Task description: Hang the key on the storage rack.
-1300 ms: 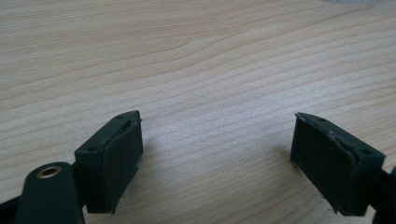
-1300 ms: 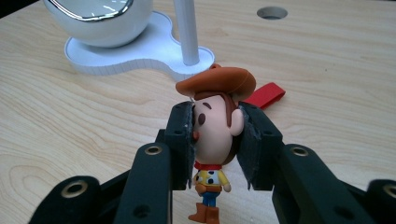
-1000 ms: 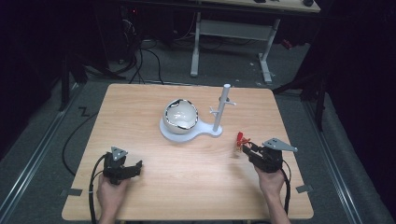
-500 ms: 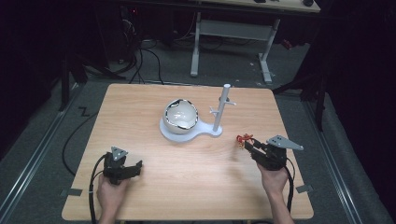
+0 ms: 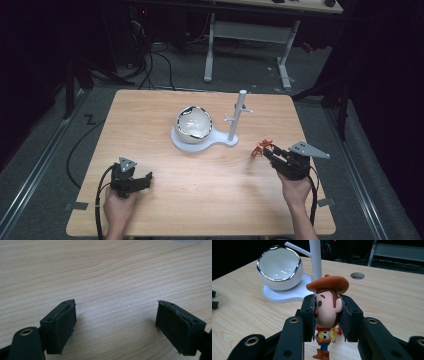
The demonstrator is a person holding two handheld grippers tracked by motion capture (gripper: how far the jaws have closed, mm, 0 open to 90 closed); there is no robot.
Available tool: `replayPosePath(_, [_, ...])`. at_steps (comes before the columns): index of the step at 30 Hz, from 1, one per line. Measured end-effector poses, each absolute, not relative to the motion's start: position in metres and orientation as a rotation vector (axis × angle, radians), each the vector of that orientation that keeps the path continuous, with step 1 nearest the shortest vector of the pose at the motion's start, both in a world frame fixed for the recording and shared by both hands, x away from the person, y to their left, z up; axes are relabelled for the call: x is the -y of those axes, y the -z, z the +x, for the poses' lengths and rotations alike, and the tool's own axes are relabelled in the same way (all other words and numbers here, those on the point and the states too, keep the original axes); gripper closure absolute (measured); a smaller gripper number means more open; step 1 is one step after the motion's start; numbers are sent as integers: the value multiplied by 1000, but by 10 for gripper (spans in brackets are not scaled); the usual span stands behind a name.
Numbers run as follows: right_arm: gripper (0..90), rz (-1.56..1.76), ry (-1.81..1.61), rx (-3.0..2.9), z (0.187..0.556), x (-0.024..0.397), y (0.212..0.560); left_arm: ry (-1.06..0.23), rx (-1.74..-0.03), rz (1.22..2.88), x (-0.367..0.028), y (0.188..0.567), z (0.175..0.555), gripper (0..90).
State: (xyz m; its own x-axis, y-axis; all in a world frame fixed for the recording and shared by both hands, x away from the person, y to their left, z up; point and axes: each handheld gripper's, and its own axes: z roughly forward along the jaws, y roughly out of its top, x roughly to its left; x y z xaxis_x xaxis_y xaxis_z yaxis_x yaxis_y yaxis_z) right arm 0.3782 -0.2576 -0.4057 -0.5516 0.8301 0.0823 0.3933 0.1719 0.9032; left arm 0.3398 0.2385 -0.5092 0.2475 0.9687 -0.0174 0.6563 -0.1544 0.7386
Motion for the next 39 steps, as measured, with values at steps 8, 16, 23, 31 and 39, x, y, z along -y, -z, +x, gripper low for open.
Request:
replayPosePath(8, [673, 1127, -1360, -2021, 378, 255, 398, -631, -1479, 1889, -239, 509, 340, 172])
replayPosePath(16, [673, 1099, -1372, -2014, 380, 253, 388, -631, -1479, 1889, -239, 509, 340, 172])
replayPosePath(23, [673, 1087, -1392, -2006, 383, 252, 380, -632, -1479, 1889, -239, 509, 340, 172])
replayPosePath(31, [673, 1065, -1405, -1998, 387, 249, 371, -633, -1479, 1889, -239, 509, 340, 172])
replayPosePath(39, [673, 1049, -1420, -1988, 391, 247, 361, -633, -1479, 1890, -239, 509, 340, 172])
